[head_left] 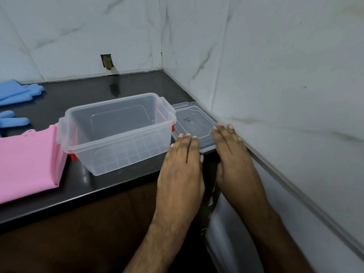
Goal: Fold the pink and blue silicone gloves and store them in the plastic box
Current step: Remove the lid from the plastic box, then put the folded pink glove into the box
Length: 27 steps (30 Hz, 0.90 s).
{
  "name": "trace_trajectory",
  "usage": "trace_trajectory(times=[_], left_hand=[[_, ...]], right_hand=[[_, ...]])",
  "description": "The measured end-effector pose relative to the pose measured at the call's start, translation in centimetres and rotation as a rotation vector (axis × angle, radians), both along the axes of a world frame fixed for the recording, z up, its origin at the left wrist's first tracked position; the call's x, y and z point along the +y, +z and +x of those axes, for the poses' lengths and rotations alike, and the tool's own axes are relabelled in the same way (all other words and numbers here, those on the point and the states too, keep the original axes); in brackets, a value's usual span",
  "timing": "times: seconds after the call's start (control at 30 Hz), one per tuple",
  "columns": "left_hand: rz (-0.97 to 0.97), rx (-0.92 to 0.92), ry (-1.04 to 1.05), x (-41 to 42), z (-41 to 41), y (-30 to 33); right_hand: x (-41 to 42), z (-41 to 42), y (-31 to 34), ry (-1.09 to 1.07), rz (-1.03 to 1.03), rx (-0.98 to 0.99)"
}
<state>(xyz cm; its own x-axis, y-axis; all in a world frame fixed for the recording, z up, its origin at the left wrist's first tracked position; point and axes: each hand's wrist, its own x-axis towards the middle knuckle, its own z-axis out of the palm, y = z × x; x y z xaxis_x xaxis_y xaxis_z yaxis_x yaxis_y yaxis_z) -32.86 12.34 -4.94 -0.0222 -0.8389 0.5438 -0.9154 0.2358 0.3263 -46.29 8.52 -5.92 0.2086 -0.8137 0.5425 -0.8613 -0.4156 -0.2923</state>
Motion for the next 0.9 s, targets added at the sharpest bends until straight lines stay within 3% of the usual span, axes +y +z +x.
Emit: trace_trajectory(times=[0.33,0.6,0.9], left_hand=[[-0.311,0.118,0.045,7.1,5.5,1.6],[-0.258,0.152,0.155,12.5,13.2,1.5],[-0.148,0.147,0.268,16.0,21.3,0.7]], right_hand=[[6.2,7.1,2.3,0.199,-0.243,-0.149],[10.3,14.5,2.0,0.360,-0.291,-0.164],[12.1,22.8,0.9,0.459,-0.120,-0.145]])
